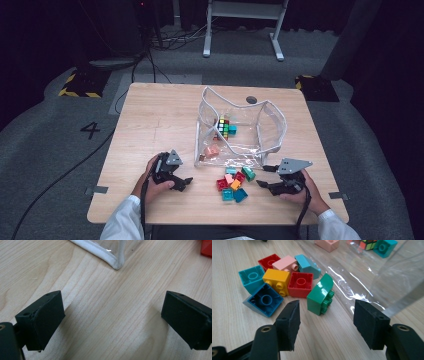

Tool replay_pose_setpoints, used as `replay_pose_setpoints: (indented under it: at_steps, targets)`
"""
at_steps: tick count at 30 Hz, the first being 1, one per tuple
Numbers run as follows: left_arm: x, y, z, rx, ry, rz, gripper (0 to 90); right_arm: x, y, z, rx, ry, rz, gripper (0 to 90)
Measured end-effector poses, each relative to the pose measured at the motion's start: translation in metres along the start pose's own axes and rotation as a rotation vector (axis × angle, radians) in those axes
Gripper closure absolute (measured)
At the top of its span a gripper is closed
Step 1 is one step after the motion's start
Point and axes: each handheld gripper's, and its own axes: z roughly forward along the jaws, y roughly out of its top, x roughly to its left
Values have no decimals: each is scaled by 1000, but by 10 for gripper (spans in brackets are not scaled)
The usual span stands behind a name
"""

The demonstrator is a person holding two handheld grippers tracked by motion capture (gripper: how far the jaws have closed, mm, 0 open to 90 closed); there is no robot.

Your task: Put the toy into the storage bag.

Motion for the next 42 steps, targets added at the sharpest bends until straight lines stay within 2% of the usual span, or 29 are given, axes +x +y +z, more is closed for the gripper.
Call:
replay_pose_setpoints:
  at_steps: [5, 9, 11, 12, 16, 20, 23, 29, 31, 32, 33, 34, 36, 40, 42]
  targets:
    - [0, 0, 0, -3, 2, 6, 47, 2, -1, 18, 9, 17, 11, 405]
    - [0, 0, 0, -3, 2, 5, 48, 0, 0, 28, 17, 4, 20, 438]
    - [0, 0, 0, 0, 0, 0, 47, 0, 0, 31, 19, -14, 29, 443]
    - [0, 0, 0, 0, 0, 0, 47, 1, 0, 31, 29, -10, 59, 444]
    - [0, 0, 0, -2, -2, 1, 47, 0, -3, 38, 55, -13, 47, 443]
    - [0, 0, 0, -2, -2, 1, 47, 1, -2, 41, 52, -17, 59, 485]
    - [0, 0, 0, 0, -1, 0, 47, 2, -1, 41, 46, -20, 60, 567]
    - [0, 0, 0, -2, -1, 1, 47, 2, -3, 39, 42, -23, 52, 649]
    - [0, 0, 0, -2, -2, 1, 47, 3, -4, 38, 40, -28, 59, 651]
    - [0, 0, 0, -2, -2, 2, 47, 1, -4, 38, 25, -22, 34, 651]
    - [0, 0, 0, 0, 0, 0, 47, 1, -5, 37, 28, -26, 36, 653]
    - [0, 0, 0, -1, -1, 1, 47, 2, -5, 36, 38, -32, 59, 653]
    - [0, 0, 0, -3, 2, 6, 48, -1, -6, 34, 19, -29, 32, 655]
    - [0, 0, 0, -2, -1, 1, 47, -5, -8, 23, 7, -4, 41, 657]
    - [0, 0, 0, -2, -1, 2, 47, -8, -10, 16, 1, -15, 42, 658]
